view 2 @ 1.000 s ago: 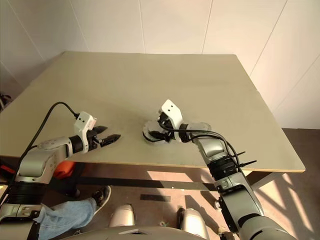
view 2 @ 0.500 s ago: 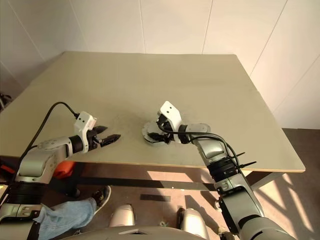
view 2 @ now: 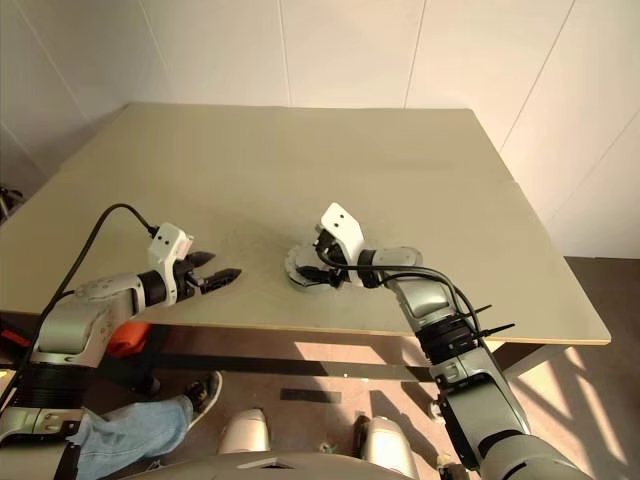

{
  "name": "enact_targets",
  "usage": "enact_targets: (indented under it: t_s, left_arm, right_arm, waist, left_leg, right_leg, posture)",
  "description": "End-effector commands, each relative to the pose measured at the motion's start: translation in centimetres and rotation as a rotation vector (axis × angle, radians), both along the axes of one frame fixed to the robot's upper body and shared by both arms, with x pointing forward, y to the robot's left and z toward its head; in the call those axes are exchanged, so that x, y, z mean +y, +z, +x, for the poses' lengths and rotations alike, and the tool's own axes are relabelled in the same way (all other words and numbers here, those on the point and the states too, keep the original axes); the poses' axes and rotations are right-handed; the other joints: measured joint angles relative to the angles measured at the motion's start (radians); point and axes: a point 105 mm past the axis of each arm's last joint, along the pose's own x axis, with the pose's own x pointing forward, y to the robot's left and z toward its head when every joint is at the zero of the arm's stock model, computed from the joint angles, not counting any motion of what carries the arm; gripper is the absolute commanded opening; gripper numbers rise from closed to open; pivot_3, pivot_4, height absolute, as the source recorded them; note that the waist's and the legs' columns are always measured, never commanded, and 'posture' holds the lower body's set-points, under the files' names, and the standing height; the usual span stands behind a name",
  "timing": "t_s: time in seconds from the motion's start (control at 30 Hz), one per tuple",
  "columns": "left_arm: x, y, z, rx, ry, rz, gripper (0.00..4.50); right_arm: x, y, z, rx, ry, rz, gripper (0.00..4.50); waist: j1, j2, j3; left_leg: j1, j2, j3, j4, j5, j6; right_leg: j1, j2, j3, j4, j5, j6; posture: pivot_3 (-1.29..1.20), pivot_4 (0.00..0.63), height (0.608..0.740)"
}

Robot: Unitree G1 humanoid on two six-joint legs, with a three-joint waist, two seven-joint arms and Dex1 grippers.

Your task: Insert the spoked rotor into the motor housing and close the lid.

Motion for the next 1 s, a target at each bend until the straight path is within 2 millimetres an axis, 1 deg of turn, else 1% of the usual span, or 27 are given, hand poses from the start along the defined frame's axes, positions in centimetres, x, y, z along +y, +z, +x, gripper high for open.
enact_targets:
  t_s: [0.03,0.63,0.9,1.0]
  left_arm:
    - [-0.1,1.3,0.4,-0.051,-0.018,0.012,4.50]
    - [0.0,1.3,0.5,-0.052,-0.011,0.011,4.50]
    - [-0.3,1.2,0.4,-0.049,-0.016,0.007,4.50]
    - [-0.3,1.2,0.4,-0.049,-0.018,0.006,4.50]
  right_arm:
    - [0.0,0.8,0.0,-0.040,0.016,0.004,3.03]
    - [-0.3,-0.4,0.1,-0.026,0.009,-0.037,3.03]
    - [-1.4,-2.3,0.6,0.033,-0.041,-0.093,3.03]
    - [-1.6,-2.6,0.6,0.041,-0.043,-0.099,3.03]
  waist:
    - [0.000,0.000,0.000]
    - [0.000,0.000,0.000]
    - [0.000,0.000,-0.001]
    - [0.001,0.000,-0.001]
  left_leg:
    - [0.000,0.000,0.000,0.000,0.000,0.000]
    - [0.001,0.000,0.000,0.000,0.000,0.000]
    - [0.003,0.000,0.000,0.001,0.000,0.000]
    - [0.005,0.000,0.000,0.001,0.000,0.000]
  right_leg:
    - [0.000,0.000,0.000,0.000,0.000,0.000]
    - [0.001,0.000,0.000,0.000,0.000,0.000]
    - [0.003,0.000,0.000,0.001,0.000,0.000]
    - [0.005,0.000,0.000,0.001,-0.003,0.006]
  posture:
    - [0.00,0.000,0.740]
    - [0.00,0.000,0.740]
    - [0.00,0.000,0.740]
    - [0.00,0.000,0.740]
